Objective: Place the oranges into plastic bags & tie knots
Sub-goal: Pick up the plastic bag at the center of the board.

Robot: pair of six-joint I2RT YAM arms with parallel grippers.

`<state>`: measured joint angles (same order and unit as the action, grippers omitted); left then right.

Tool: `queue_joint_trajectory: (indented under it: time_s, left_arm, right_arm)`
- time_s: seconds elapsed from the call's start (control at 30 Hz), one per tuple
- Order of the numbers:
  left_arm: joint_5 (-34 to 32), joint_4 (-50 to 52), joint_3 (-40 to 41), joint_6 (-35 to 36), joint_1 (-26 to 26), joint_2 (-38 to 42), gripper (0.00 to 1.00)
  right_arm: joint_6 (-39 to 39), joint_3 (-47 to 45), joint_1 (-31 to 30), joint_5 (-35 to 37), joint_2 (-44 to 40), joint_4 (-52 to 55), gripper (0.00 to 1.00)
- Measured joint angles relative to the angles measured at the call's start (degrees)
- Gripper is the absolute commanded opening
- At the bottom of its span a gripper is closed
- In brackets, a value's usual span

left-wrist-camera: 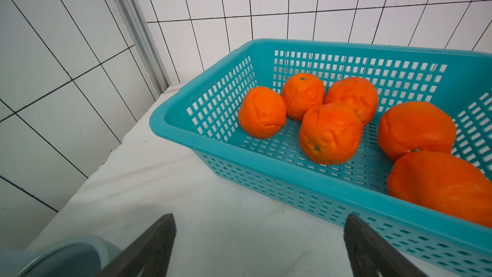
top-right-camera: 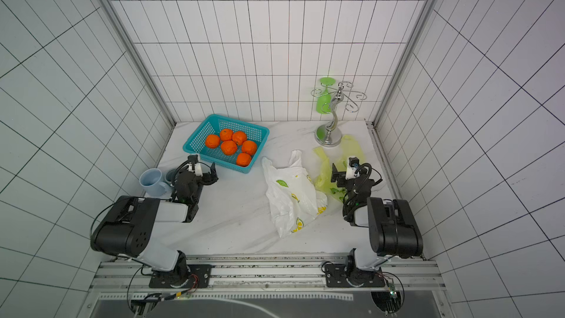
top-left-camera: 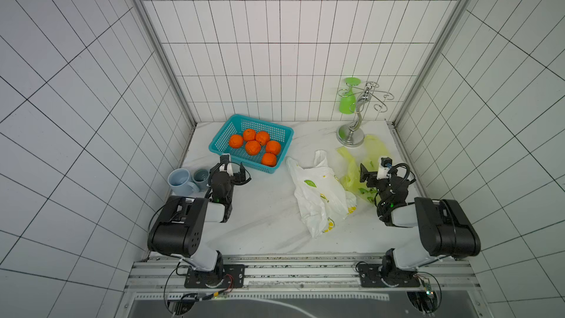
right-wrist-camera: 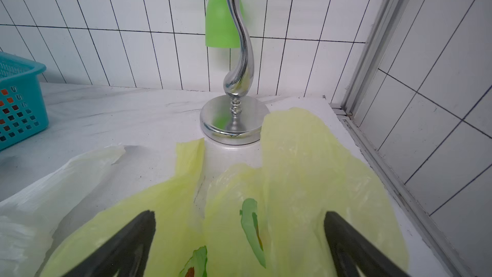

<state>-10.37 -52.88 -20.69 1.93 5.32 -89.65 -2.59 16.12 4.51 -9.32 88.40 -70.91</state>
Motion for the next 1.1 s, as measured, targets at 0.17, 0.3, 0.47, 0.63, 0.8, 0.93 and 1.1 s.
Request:
queue_joint_trajectory:
  time_s: [0.17, 0.3, 0.47, 0.63, 0.8, 0.93, 1.1]
  left_arm:
    - [0.0, 0.0, 0.0, 0.0, 0.0, 0.0, 0.98]
    - [0.0, 0.0, 0.0, 0.0, 0.0, 0.0, 0.98]
    - [0.0, 0.0, 0.0, 0.0, 0.0, 0.0, 0.98]
    - [0.0, 0.0, 0.0, 0.0, 0.0, 0.0, 0.98]
    - [0.0, 0.0, 0.0, 0.0, 0.0, 0.0, 0.98]
    - [0.0, 0.0, 0.0, 0.0, 0.0, 0.0, 0.98]
    - [-1.4, -0.1, 0.0, -0.6, -0.1, 0.1, 0.97]
  right_arm:
    - [0.0, 0.0, 0.0, 0.0, 0.0, 0.0, 1.00]
    - [0.0, 0.0, 0.0, 0.0, 0.0, 0.0, 1.00]
    - [0.0, 0.0, 0.0, 0.0, 0.0, 0.0, 1.00]
    - [0.0, 0.0, 0.0, 0.0, 0.0, 0.0, 1.00]
    - [0.0, 0.0, 0.0, 0.0, 0.0, 0.0, 1.00]
    - [0.0, 0.0, 0.0, 0.0, 0.0, 0.0, 1.00]
    - [0.2, 0.0, 0.0, 0.1, -0.4, 0.7, 1.00]
